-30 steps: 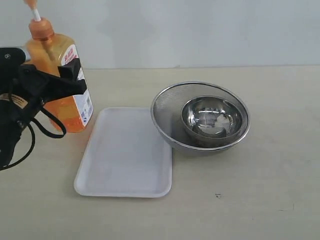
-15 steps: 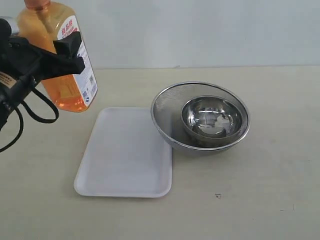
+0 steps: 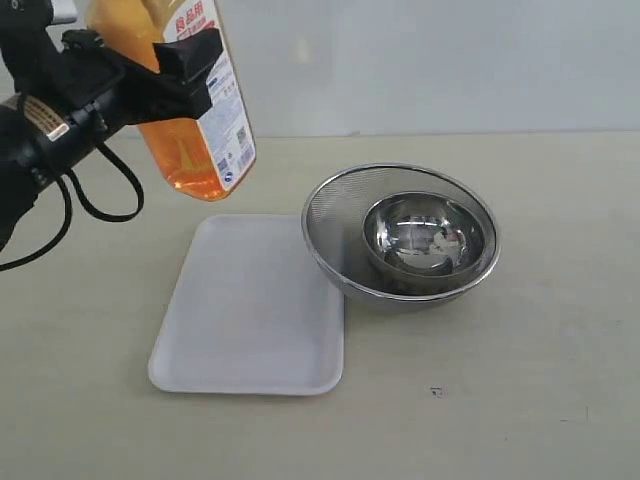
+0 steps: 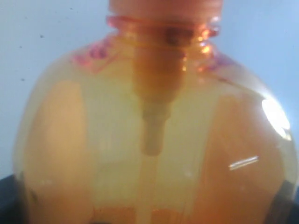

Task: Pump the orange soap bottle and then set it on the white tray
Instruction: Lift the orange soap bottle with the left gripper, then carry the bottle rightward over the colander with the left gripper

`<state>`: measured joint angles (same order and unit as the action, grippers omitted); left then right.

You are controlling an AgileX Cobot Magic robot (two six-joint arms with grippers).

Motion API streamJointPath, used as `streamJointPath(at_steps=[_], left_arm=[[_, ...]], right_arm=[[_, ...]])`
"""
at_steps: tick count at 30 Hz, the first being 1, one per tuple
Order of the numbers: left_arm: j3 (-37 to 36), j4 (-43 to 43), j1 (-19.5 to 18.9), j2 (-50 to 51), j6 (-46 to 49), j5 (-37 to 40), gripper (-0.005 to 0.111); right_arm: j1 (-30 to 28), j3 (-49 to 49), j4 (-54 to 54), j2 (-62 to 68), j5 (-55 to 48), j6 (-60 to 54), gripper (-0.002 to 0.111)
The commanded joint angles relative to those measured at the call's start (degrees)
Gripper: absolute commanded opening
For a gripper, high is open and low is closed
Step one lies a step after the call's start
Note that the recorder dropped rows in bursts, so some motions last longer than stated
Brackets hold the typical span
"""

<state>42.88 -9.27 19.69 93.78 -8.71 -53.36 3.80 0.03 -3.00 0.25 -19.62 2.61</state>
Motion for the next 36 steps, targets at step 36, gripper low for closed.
streamJointPath(at_steps=[36], left_arm=[[30.1, -2.1, 26.4, 12.7, -2.4, 7.1, 0.005]], right_arm=[[-0.4, 0.0, 0.0, -0.3, 0.6, 0.0, 0.0]])
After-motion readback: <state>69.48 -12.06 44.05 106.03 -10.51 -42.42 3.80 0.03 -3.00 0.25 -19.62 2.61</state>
